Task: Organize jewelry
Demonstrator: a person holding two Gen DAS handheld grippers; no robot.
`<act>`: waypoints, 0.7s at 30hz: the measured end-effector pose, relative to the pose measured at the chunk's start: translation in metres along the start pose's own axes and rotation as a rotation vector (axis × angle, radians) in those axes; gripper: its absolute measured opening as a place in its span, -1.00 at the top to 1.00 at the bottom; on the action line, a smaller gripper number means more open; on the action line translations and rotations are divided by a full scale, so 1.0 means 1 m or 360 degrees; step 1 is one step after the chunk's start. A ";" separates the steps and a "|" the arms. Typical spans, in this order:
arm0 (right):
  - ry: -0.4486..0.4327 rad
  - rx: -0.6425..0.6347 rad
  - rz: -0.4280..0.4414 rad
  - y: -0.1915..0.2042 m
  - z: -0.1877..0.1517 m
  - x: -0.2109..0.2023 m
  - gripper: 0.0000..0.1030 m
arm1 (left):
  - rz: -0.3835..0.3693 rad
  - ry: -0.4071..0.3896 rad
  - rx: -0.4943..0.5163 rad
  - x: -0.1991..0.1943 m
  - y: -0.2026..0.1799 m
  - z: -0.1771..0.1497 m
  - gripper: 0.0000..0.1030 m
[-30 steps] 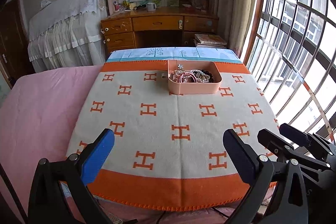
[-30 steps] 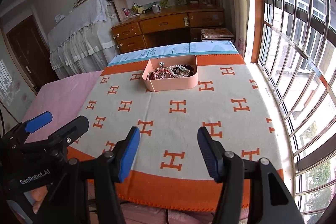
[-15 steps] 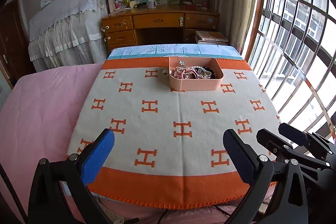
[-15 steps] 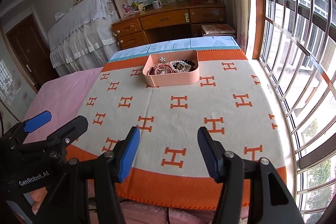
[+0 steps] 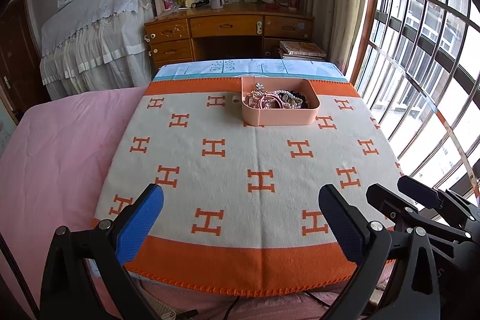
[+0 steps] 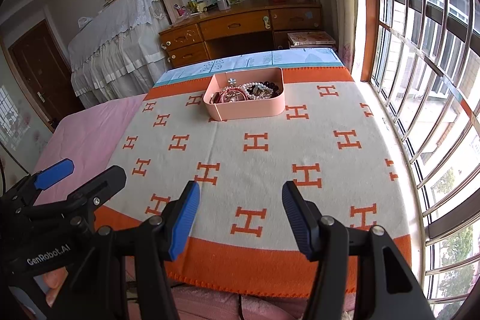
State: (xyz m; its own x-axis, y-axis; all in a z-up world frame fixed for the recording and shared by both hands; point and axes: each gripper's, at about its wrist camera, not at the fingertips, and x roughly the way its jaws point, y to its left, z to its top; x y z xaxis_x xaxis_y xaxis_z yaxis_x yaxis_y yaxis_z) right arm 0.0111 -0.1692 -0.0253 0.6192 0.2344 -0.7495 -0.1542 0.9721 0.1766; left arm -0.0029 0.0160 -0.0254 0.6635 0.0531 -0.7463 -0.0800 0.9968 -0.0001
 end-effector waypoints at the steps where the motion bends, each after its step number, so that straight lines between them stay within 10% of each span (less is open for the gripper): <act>1: 0.0000 0.0000 0.0000 0.000 -0.001 0.000 -0.12 | 0.0001 0.0001 0.0000 0.000 0.000 0.000 -0.98; 21: 0.0008 0.0003 0.0002 0.000 -0.004 0.002 -0.12 | 0.0003 0.0018 0.0000 0.003 0.002 -0.005 -0.98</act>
State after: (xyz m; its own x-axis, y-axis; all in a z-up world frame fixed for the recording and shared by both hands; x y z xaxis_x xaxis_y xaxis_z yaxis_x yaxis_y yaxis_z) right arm 0.0091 -0.1684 -0.0297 0.6149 0.2356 -0.7526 -0.1537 0.9718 0.1787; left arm -0.0048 0.0175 -0.0310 0.6547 0.0541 -0.7540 -0.0811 0.9967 0.0010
